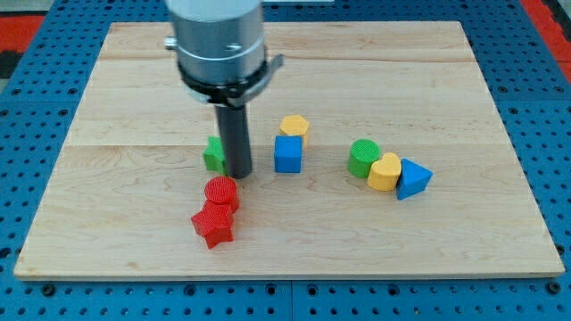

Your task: Slide the blue cube towards the center

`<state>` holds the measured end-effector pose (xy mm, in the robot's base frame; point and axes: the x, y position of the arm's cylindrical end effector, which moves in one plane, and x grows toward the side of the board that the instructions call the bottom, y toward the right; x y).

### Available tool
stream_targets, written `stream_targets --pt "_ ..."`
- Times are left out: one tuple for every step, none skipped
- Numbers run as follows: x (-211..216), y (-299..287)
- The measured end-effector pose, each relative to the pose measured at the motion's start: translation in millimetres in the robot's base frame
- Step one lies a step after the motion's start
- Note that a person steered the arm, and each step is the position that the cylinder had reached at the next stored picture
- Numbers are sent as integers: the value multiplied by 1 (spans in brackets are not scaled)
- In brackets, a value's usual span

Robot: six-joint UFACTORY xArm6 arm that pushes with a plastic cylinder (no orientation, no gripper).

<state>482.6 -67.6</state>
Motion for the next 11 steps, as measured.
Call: stream_targets --pt "-12 1" --pt "-14 2" --pt "-9 3" --pt "1 6" --pt "12 21" --pt "6 52" --pt "-3 65" --pt "-24 81" --pt "-49 95" --pt "-49 95" --pt "-44 95"
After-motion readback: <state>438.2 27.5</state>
